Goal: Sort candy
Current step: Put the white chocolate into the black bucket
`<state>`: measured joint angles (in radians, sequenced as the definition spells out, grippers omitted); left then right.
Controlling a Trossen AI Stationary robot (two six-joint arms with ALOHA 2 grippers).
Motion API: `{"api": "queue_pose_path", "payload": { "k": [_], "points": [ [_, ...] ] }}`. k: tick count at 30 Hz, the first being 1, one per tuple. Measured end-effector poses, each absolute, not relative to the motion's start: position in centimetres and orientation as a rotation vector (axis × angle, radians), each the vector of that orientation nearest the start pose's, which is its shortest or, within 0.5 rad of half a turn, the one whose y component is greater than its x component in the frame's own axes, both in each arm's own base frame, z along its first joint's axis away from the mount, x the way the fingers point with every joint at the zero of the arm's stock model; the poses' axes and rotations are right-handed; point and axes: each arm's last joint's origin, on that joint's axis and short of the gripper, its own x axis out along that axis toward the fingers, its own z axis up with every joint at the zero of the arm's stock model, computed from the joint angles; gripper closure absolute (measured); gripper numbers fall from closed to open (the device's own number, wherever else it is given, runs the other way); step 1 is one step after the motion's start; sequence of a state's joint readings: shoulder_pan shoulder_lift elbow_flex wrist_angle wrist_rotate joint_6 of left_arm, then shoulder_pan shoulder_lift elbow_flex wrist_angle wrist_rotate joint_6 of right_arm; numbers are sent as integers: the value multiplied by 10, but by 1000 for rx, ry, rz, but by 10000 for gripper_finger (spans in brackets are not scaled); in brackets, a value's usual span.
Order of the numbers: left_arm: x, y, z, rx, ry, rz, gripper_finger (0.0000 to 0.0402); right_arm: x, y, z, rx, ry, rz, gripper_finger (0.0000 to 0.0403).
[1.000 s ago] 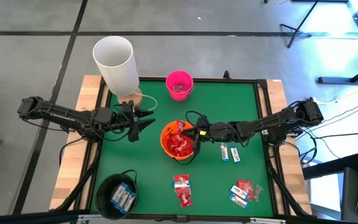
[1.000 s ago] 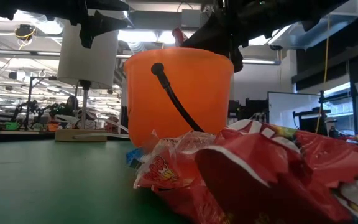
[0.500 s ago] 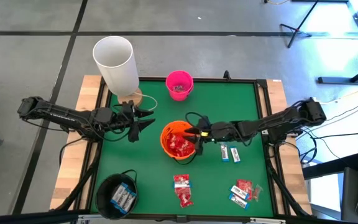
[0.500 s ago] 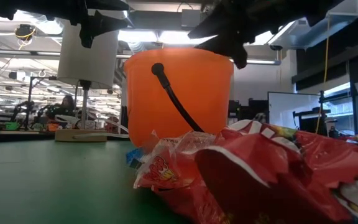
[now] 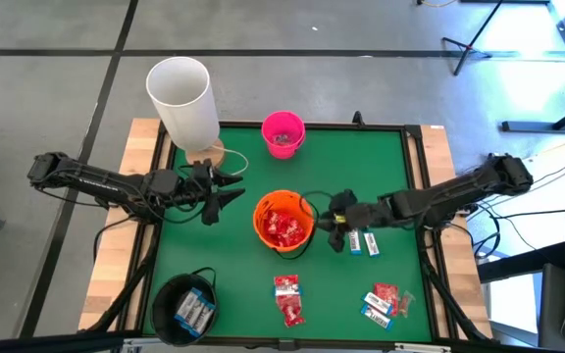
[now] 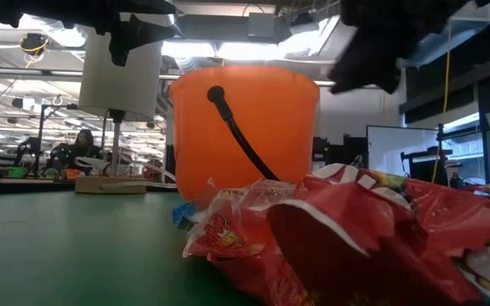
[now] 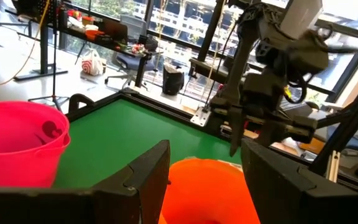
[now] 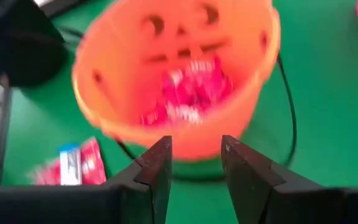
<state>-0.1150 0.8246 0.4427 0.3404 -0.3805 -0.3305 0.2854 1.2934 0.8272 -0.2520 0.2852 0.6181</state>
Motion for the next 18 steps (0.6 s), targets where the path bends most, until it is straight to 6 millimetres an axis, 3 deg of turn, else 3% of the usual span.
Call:
{"api": "queue_pose_path", "payload": {
  "k": [10, 14, 18],
  "points": [
    [185, -10, 256, -315, 11, 271, 214, 208, 86, 211, 509, 1002, -545, 270],
    [185, -10, 256, -315, 11, 272, 214, 190, 94, 207, 528, 1132, -597, 270],
    [185, -10, 256, -314, 13, 272, 214, 181, 100, 207, 523, 1148, -633, 269]
  ]
}}
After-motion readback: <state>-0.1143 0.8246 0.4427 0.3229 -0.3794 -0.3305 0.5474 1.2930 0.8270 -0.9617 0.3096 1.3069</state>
